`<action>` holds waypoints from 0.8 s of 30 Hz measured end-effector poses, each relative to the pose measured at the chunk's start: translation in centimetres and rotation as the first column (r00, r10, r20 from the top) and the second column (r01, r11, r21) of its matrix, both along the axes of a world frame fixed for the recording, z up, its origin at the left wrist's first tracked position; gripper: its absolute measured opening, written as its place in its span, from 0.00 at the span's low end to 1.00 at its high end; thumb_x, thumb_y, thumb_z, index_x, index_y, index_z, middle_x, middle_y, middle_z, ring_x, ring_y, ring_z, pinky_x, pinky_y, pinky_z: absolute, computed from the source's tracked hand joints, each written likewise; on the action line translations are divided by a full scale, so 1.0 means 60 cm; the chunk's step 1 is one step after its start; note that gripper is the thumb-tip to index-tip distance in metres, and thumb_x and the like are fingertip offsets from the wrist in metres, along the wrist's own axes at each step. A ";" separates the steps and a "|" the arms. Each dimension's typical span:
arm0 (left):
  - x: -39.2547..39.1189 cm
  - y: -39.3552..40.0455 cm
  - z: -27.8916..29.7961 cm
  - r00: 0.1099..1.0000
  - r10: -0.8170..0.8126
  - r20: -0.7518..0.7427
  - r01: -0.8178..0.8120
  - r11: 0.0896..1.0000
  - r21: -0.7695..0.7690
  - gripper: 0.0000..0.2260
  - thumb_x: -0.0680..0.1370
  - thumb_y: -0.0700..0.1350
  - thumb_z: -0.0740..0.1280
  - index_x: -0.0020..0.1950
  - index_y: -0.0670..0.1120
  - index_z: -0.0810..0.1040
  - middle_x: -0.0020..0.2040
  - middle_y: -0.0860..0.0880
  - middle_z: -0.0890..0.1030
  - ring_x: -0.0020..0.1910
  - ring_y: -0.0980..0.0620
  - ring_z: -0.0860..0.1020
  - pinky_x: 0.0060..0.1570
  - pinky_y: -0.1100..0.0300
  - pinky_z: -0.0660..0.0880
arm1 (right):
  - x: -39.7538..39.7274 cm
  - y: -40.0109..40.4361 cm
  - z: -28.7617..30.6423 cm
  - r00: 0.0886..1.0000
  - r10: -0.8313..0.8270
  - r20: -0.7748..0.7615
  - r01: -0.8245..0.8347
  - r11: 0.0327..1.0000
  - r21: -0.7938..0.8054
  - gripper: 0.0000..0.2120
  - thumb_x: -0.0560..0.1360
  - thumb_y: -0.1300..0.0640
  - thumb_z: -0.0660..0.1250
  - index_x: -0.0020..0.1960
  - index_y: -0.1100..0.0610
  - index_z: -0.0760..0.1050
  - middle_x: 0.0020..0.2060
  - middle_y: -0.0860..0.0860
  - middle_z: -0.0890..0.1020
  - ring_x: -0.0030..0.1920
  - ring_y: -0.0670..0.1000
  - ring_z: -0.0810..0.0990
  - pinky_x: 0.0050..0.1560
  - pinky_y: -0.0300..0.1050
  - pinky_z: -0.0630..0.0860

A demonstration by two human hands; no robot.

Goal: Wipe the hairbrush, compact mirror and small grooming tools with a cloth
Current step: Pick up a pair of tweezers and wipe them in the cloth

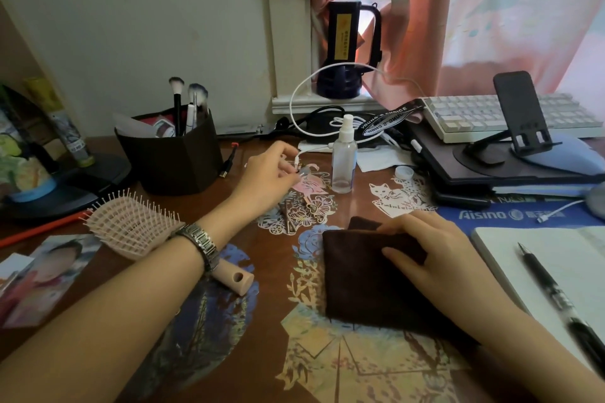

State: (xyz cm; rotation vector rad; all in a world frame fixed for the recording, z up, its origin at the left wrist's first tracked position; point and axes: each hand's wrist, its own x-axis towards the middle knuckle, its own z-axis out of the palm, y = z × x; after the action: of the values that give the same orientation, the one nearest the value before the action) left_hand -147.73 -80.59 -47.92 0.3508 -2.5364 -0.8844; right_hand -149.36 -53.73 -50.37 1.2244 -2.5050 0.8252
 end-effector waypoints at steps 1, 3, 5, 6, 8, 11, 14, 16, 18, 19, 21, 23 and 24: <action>0.010 0.004 0.006 0.999 -0.035 -0.014 0.035 0.999 -0.010 0.19 0.76 0.41 0.68 0.66 0.49 0.71 0.46 0.53 0.77 0.41 0.61 0.75 0.41 0.71 0.71 | 0.001 0.000 0.000 1.000 0.005 -0.005 -0.005 1.000 0.002 0.10 0.69 0.58 0.72 0.50 0.50 0.78 0.44 0.44 0.79 0.48 0.50 0.77 0.49 0.52 0.76; 0.033 0.013 0.016 0.996 -0.090 -0.024 0.089 0.995 -0.038 0.19 0.79 0.41 0.64 0.69 0.53 0.70 0.50 0.51 0.74 0.44 0.58 0.75 0.43 0.72 0.69 | 0.002 0.001 0.000 1.000 0.012 -0.014 -0.012 1.000 0.007 0.10 0.69 0.57 0.71 0.50 0.50 0.78 0.44 0.44 0.79 0.47 0.50 0.77 0.48 0.51 0.76; 0.061 0.023 0.020 0.993 -0.113 -0.036 0.111 0.993 -0.051 0.16 0.80 0.41 0.62 0.66 0.55 0.72 0.52 0.50 0.73 0.49 0.57 0.74 0.47 0.71 0.68 | 0.007 0.002 0.000 1.000 0.015 -0.015 -0.015 1.000 0.012 0.10 0.69 0.57 0.72 0.50 0.50 0.79 0.44 0.44 0.79 0.47 0.49 0.78 0.48 0.49 0.76; 0.075 0.029 0.023 0.992 -0.119 -0.045 0.117 0.992 -0.043 0.15 0.80 0.42 0.61 0.64 0.55 0.74 0.52 0.50 0.73 0.50 0.57 0.73 0.49 0.71 0.67 | 0.009 0.003 0.000 1.000 0.019 -0.011 -0.019 1.000 0.014 0.10 0.69 0.57 0.73 0.49 0.50 0.79 0.44 0.44 0.80 0.47 0.49 0.78 0.48 0.47 0.76; 0.103 0.039 0.027 0.990 -0.129 -0.064 0.128 0.992 -0.013 0.12 0.80 0.43 0.62 0.61 0.56 0.75 0.53 0.53 0.73 0.51 0.60 0.73 0.49 0.73 0.67 | 0.011 0.006 0.000 0.999 0.036 0.008 -0.036 0.999 0.017 0.10 0.69 0.58 0.73 0.49 0.49 0.79 0.44 0.43 0.80 0.47 0.47 0.78 0.48 0.45 0.76; 0.141 0.049 0.034 0.982 -0.145 -0.123 0.153 0.986 0.064 0.09 0.78 0.46 0.65 0.57 0.57 0.76 0.54 0.55 0.76 0.49 0.60 0.77 0.50 0.68 0.73 | 0.013 0.010 0.000 0.998 0.054 0.031 -0.054 0.999 -0.008 0.09 0.69 0.57 0.73 0.48 0.50 0.79 0.44 0.44 0.80 0.46 0.47 0.78 0.48 0.48 0.78; 0.177 0.060 0.039 0.973 -0.132 -0.191 0.163 0.973 0.162 0.05 0.77 0.46 0.68 0.52 0.53 0.78 0.51 0.56 0.80 0.48 0.60 0.79 0.51 0.62 0.77 | 0.015 0.014 -0.001 0.995 0.057 0.076 -0.054 0.998 -0.033 0.08 0.70 0.56 0.72 0.49 0.50 0.80 0.44 0.43 0.80 0.47 0.46 0.79 0.49 0.46 0.77; 0.200 0.066 0.038 0.966 -0.137 -0.221 0.184 0.960 0.210 0.04 0.76 0.44 0.69 0.50 0.50 0.79 0.47 0.54 0.82 0.49 0.59 0.80 0.52 0.63 0.77 | 0.018 0.016 -0.001 0.990 0.088 0.110 -0.083 0.996 -0.043 0.08 0.70 0.52 0.72 0.49 0.48 0.79 0.46 0.41 0.81 0.49 0.44 0.79 0.51 0.41 0.75; 0.219 0.069 0.032 0.963 -0.148 -0.225 0.205 0.946 0.252 0.03 0.75 0.44 0.70 0.48 0.49 0.80 0.46 0.53 0.83 0.49 0.58 0.81 0.51 0.62 0.77 | 0.022 0.014 0.001 0.980 0.144 0.140 -0.140 0.990 -0.033 0.09 0.70 0.45 0.69 0.49 0.44 0.78 0.47 0.39 0.80 0.50 0.41 0.79 0.52 0.37 0.74; 0.226 0.069 0.027 0.963 -0.157 -0.219 0.214 0.938 0.271 0.04 0.74 0.43 0.71 0.47 0.49 0.80 0.45 0.53 0.83 0.49 0.58 0.81 0.51 0.62 0.78 | 0.025 0.012 0.001 0.974 0.171 0.148 -0.170 0.985 -0.023 0.10 0.70 0.43 0.67 0.50 0.44 0.78 0.47 0.38 0.80 0.51 0.40 0.78 0.53 0.36 0.74; 0.239 0.070 0.015 0.964 -0.168 -0.206 0.229 0.918 0.324 0.05 0.74 0.41 0.71 0.47 0.49 0.79 0.44 0.54 0.83 0.46 0.56 0.81 0.48 0.60 0.79 | 0.030 0.008 0.000 0.965 0.215 0.148 -0.218 0.976 0.004 0.13 0.70 0.42 0.66 0.50 0.46 0.79 0.47 0.37 0.79 0.52 0.38 0.77 0.54 0.35 0.73; 0.247 0.072 0.004 0.967 -0.168 -0.192 0.232 0.893 0.385 0.07 0.74 0.39 0.71 0.49 0.48 0.77 0.43 0.55 0.83 0.44 0.53 0.81 0.44 0.58 0.79 | 0.034 0.006 -0.001 0.962 0.235 0.139 -0.243 0.969 0.039 0.13 0.70 0.41 0.66 0.51 0.46 0.79 0.48 0.37 0.78 0.52 0.38 0.76 0.54 0.35 0.73; 0.249 0.073 0.001 0.967 -0.169 -0.189 0.233 0.886 0.401 0.08 0.74 0.39 0.70 0.50 0.49 0.77 0.43 0.55 0.83 0.42 0.54 0.81 0.44 0.59 0.79 | 0.035 0.006 -0.002 0.960 0.240 0.140 -0.249 0.967 0.050 0.13 0.70 0.41 0.66 0.51 0.45 0.78 0.48 0.36 0.78 0.53 0.39 0.76 0.54 0.35 0.73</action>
State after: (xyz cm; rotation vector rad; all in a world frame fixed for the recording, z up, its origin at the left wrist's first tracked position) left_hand -132.79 -76.22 -47.87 0.1381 -2.2568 -1.4887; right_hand -147.26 -53.40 -50.48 1.5766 -2.5362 0.9130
